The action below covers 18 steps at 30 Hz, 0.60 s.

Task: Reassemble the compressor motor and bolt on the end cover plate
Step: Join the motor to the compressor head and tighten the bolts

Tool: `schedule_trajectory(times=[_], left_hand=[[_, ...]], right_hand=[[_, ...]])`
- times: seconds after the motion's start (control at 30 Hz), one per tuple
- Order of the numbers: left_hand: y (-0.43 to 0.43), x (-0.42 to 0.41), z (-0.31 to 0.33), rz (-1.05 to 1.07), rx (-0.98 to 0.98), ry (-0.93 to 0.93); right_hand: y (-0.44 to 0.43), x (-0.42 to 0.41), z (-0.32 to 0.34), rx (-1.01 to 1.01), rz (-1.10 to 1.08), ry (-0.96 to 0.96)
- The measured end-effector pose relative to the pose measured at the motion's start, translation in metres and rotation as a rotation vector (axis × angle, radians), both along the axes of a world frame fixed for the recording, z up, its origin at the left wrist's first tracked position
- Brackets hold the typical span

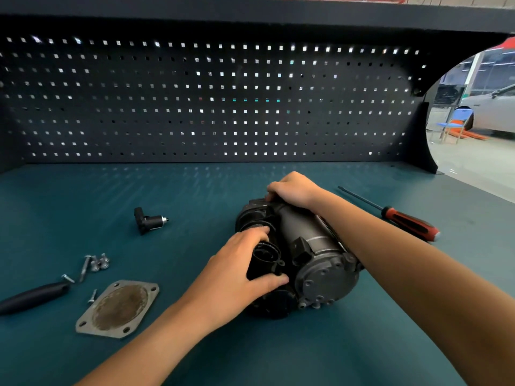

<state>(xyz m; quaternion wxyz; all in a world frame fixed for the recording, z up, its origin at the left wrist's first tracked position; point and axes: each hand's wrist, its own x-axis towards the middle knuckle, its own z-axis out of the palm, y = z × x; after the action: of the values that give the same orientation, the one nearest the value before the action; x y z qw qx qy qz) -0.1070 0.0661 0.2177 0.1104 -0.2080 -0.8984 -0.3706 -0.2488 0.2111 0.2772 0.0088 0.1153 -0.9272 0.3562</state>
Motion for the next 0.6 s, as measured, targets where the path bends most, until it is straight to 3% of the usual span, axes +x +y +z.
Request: schedule_trajectory(times=[0.6], left_hand=[[0.004, 0.001, 0.001, 0.066, -0.026, 0.019]], right_hand=[[0.021, 0.01, 0.012, 0.278, 0.329, -0.135]])
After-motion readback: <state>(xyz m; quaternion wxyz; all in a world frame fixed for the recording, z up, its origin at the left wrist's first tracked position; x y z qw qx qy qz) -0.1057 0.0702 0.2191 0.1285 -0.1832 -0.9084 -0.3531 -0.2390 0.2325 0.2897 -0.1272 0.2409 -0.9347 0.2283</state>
